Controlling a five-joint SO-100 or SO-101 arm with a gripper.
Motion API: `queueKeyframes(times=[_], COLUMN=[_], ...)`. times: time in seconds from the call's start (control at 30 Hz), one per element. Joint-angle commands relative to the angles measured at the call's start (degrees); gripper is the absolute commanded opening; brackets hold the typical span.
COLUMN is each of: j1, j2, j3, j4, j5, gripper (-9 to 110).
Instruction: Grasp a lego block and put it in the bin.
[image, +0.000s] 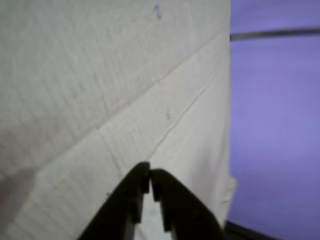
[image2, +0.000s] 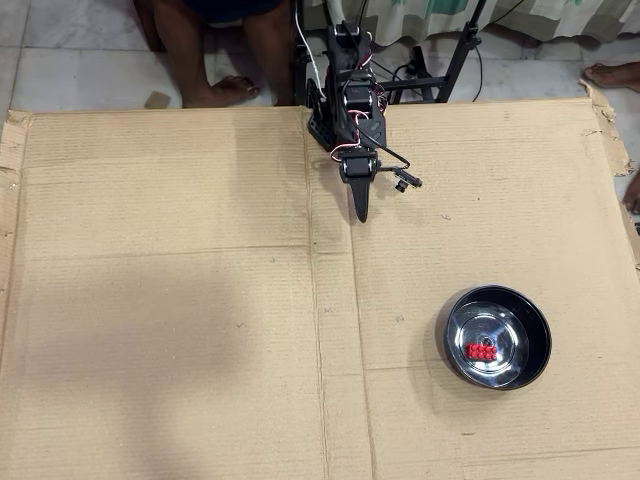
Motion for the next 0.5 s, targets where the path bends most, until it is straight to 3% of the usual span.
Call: queueKeyframes(times=[0.0,0.47], j1=[0.6,0.7], j2=[0.6,0.7], j3=[1.0,1.0], j4=[1.5,4.0], j5=[-3.3,-4.0], gripper=[0,0])
